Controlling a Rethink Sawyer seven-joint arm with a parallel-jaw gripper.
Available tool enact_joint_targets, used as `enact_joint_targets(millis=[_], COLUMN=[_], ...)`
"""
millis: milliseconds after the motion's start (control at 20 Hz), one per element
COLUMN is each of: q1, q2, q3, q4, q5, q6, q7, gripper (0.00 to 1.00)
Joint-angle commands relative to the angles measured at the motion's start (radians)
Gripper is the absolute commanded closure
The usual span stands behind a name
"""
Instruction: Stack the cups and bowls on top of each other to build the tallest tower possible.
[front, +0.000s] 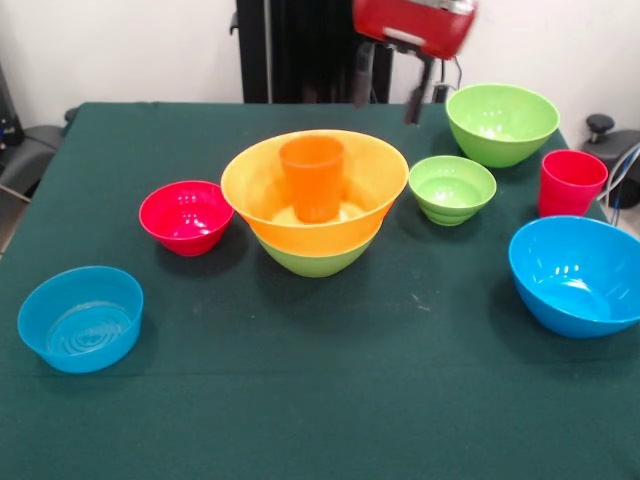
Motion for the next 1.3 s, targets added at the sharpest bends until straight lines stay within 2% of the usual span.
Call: enact_joint_targets(millis=[50, 250, 600, 900, 1000, 1300], q1=[0.093, 0.131, 0.172, 0.222, 0.255, 0.302], q2=[0.151, 0.193, 0.290, 0.331, 0.357, 0.388], q3=[0.062, 0.041, 0.005, -0.069, -0.118, -0.155], q4=[-0.147, -0.198, -0.248, -0.263, -0.282, -0.249], q5=[0.083, 0.134, 0.198, 0.200, 0.189, 0.211], q6=[0.100, 0.114, 0.042, 0.057, 0.065, -0.006], q7=[0.217, 0.240, 0.253, 0.251, 0.268, 0.301], gripper=[0.00, 0.00, 0.00, 0.00, 0.00, 0.00])
